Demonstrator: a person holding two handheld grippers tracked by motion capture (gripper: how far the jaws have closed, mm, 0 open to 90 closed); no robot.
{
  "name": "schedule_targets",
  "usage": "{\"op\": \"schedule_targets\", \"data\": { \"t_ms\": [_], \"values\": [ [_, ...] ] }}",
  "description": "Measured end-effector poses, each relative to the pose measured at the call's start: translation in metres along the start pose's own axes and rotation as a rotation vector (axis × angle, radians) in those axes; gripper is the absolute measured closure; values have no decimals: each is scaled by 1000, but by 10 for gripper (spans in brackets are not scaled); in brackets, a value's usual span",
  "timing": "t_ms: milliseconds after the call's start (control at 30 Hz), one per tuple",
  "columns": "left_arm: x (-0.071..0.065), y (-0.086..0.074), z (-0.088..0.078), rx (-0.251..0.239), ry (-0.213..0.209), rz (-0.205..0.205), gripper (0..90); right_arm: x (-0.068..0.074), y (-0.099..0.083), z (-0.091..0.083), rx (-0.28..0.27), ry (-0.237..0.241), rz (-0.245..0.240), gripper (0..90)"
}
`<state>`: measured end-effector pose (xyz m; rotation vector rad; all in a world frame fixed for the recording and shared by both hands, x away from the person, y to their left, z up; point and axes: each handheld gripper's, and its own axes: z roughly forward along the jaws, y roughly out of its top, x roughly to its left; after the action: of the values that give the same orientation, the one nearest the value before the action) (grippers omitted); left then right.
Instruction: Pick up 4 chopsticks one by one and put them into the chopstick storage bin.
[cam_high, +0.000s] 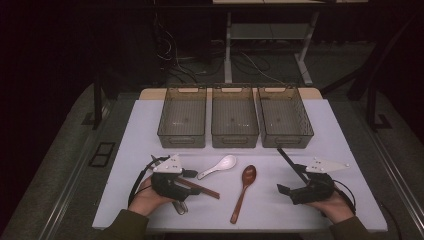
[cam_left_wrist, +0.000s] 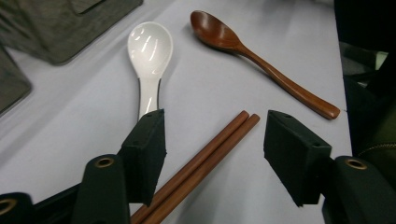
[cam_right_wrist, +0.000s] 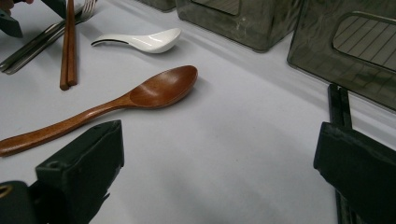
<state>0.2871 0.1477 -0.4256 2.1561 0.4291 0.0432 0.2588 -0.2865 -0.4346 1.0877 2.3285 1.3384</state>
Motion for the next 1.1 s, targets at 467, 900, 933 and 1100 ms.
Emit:
{"op": "schedule_targets", "data": {
  "t_ms": [467,900,933,1100],
  "values": [
    [-9,12,26,77,-99,61,644,0,0,1,4,-3,-2,16],
    [-19,14,49,197,-144,108,889,-1,0,1,4,-5,2,16],
    [-20,13,51,190,-140,95,889,-1,0,1,4,-5,1,16],
    [-19,14,55,211,-126,103,889,-1,0,1,6,-7,4,17]
  ]
}}
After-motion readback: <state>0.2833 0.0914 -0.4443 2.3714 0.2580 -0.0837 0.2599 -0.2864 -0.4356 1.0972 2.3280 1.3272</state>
